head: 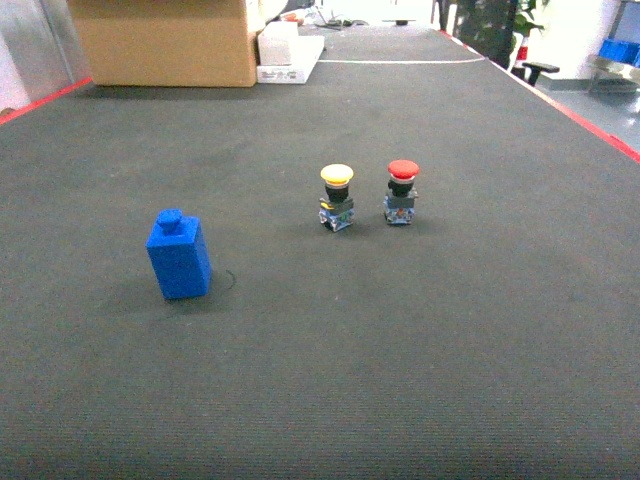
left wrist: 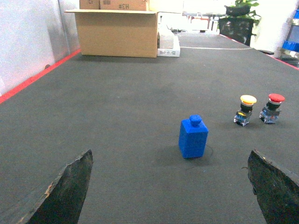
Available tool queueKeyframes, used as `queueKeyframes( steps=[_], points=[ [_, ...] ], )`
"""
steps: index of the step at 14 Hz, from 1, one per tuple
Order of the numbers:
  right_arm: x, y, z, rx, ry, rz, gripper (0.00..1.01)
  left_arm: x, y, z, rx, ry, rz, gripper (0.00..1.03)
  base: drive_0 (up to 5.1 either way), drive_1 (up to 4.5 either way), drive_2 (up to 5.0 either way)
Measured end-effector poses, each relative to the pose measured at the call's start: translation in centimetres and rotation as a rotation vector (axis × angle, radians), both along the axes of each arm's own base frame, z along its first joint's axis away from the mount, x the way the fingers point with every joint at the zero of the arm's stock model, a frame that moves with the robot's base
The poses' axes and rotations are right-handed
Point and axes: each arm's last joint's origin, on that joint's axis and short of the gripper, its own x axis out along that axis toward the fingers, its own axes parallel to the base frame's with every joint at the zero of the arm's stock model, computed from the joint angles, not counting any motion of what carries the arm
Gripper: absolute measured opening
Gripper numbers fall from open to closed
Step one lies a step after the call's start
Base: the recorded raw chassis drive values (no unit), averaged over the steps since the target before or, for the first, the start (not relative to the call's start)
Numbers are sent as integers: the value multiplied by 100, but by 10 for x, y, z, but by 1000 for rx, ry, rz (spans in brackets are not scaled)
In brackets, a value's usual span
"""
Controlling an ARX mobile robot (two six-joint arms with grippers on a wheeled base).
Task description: Pick blue part to blue bin on bottom shelf
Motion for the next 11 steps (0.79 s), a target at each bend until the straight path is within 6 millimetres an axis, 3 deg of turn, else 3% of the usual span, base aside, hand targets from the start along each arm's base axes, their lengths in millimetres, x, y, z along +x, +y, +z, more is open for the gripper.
queueKeyframes(
  steps=[11],
  points=[
    [0, 0, 0, 0, 1, 0, 98, 0, 0, 0, 0, 3, 0, 98, 0, 0, 0]
  ],
)
